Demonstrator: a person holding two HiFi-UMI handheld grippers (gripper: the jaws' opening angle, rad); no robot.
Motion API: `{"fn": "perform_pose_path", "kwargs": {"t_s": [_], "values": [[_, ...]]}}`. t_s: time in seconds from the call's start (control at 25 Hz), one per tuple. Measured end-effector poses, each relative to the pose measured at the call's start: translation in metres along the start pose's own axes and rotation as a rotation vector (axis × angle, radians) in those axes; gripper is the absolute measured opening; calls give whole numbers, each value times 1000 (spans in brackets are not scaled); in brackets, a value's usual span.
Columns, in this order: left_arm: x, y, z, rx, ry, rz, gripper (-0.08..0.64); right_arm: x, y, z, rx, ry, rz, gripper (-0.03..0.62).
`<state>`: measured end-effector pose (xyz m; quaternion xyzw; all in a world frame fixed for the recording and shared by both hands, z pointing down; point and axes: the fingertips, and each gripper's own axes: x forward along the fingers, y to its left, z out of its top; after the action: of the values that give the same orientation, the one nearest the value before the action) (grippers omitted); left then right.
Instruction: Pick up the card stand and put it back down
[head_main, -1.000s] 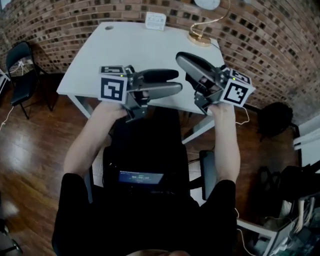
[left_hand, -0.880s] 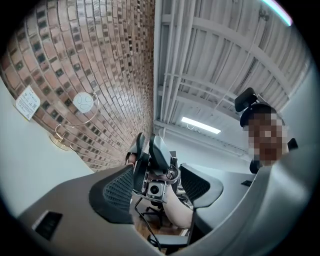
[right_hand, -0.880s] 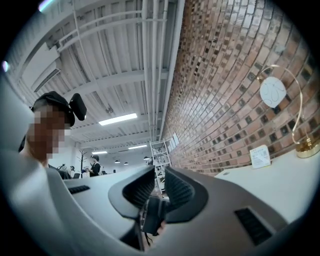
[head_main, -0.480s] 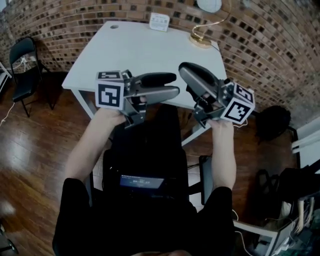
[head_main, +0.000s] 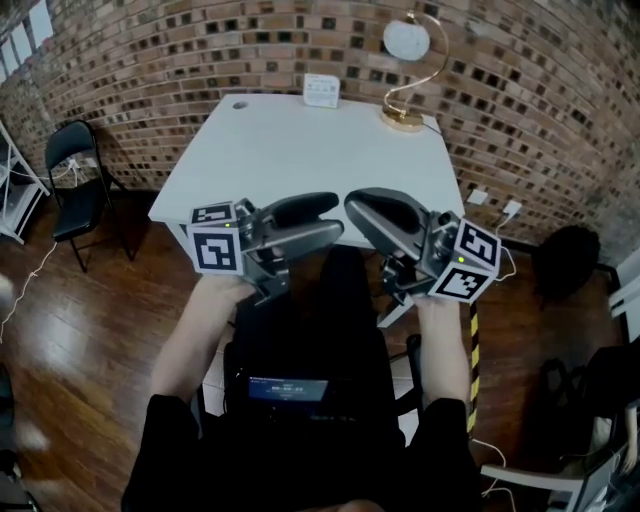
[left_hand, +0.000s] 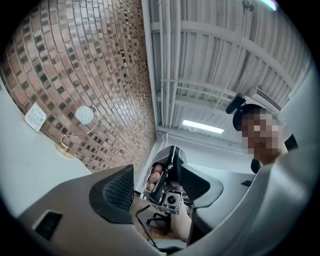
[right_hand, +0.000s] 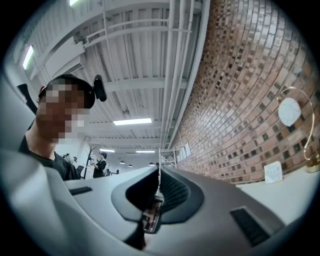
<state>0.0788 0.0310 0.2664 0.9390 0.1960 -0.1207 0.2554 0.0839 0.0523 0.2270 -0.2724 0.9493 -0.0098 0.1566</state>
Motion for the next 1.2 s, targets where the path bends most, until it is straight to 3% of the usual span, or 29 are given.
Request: {"fn": "perform_pose_path", "kwargs": {"t_s": [0.56, 1.2], "values": [[7, -12, -11, 48, 34, 70, 284, -21, 18, 6, -6, -120, 65, 17], [36, -5, -29, -2, 74, 35, 284, -51, 29, 16, -75, -134, 24, 17]]}}
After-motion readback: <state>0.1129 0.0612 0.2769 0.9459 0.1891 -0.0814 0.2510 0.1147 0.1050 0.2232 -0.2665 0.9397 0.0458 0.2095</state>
